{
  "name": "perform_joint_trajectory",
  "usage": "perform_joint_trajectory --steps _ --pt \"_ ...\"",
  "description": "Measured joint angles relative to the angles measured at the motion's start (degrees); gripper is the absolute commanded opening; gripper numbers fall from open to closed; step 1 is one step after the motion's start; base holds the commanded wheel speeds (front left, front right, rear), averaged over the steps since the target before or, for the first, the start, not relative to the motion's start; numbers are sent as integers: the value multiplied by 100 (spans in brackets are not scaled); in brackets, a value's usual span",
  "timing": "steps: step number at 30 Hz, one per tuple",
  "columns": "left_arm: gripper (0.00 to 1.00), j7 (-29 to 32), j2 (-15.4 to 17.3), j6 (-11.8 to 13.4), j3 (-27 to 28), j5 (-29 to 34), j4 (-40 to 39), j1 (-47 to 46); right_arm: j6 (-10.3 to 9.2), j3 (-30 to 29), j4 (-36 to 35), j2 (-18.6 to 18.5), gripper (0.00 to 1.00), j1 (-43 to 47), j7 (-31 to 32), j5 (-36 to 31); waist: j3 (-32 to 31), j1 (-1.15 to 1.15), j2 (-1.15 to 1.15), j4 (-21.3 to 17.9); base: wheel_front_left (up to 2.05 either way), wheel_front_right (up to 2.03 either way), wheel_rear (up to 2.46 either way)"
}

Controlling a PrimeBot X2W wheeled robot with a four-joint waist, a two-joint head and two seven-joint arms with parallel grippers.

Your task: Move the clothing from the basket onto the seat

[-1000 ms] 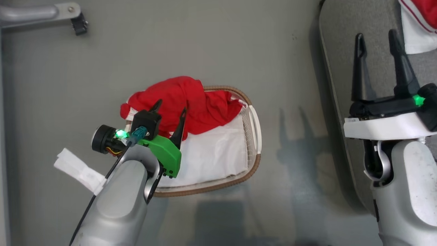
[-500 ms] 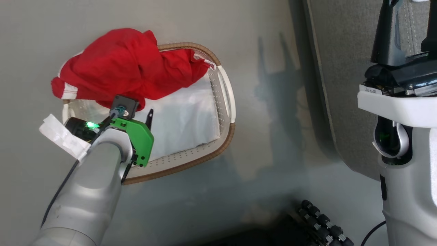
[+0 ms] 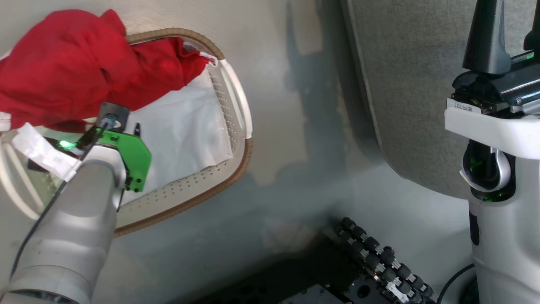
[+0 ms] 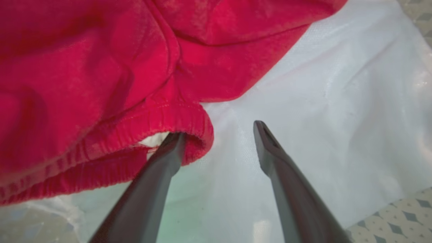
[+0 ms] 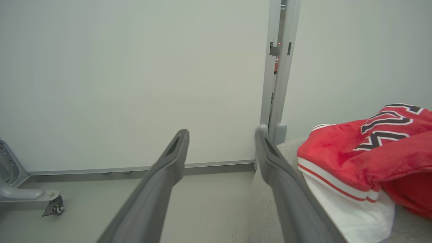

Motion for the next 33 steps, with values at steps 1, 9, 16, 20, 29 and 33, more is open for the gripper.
perform_joint_trajectory --steps 1,9,16,20,29,33 --pt "100 18 41 89 -1 -1 32 -32 0 -1 -5 0 100 0 0 25 37 0 0 -44 0 0 0" --pt "24 -93 183 437 87 -70 100 -202 0 -13 -31 1 100 1 0 164 211 0 0 -238 0 0 0" --pt "0 -357 -22 390 86 -172 81 -201 0 -92 33 2 100 15 0 174 126 0 0 -165 0 0 0" --pt "0 -544 -164 325 47 -222 48 -165 0 -119 82 3 100 35 1 119 -16 0 0 -75 0 0 0" --pt "0 -933 -466 69 -180 -212 -241 70 0 -225 388 7 100 282 0 -152 -556 0 0 204 0 0 0" --pt "0 -1012 -525 -76 -354 -133 -466 196 0 -296 623 7 100 527 1 -318 -914 -1 0 357 0 0 0"
